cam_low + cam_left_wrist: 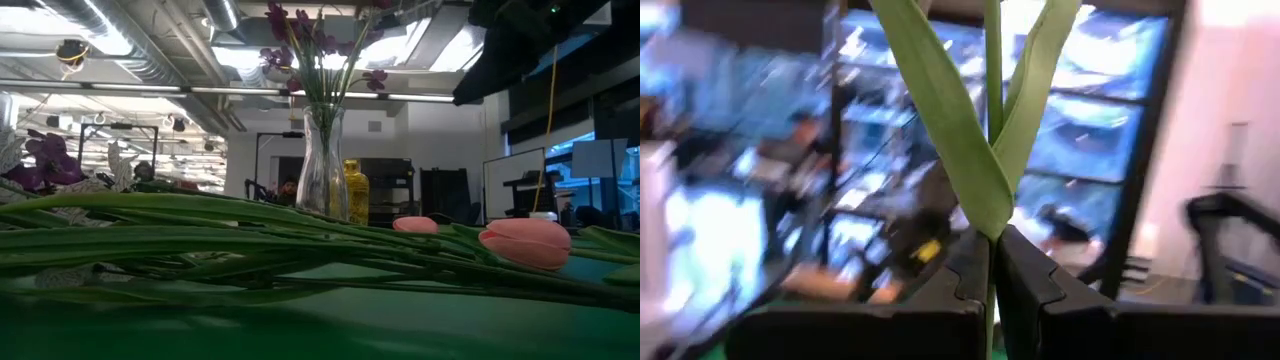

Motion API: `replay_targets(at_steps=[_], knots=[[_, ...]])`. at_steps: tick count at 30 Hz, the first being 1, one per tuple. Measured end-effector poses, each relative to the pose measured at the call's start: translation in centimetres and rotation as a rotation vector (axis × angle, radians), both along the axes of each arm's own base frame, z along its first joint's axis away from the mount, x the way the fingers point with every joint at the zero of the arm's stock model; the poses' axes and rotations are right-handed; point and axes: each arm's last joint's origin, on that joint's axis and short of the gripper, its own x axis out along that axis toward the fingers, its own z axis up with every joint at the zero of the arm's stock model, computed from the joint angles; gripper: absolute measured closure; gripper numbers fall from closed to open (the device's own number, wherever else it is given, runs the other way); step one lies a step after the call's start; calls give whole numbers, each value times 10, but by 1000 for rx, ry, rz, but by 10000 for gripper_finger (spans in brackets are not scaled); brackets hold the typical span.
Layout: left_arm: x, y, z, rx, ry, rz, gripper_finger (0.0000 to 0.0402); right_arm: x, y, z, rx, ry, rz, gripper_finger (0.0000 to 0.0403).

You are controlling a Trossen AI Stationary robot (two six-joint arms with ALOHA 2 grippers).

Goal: Sort flowers into vase by color
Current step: Put the left black flower into the transparent vase

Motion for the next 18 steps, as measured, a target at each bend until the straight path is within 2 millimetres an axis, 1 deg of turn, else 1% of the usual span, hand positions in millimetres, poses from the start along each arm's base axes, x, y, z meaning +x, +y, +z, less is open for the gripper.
replay_targets(at_steps=[2, 4, 6, 9, 11, 14, 18], knots=[[7, -13, -3, 60, -22, -21, 401, 0, 0, 0, 7, 2, 9, 189], [12, -21, -6, 98, -31, -34, 401, 0, 1, 0, 13, 2, 16, 189], [16, -26, -10, 115, -28, -40, 401, 0, 1, 0, 14, 2, 17, 189], [30, -33, -24, 143, 22, -39, 401, 0, 1, 0, 15, 0, 18, 189], [42, -36, -35, 172, 49, -20, 401, 0, 1, 0, 15, -2, 19, 189], [56, -39, -46, 220, 50, 8, 401, 0, 1, 0, 17, -2, 20, 189], [74, -35, -61, 266, 76, 51, 401, 0, 1, 0, 17, -2, 21, 189]])
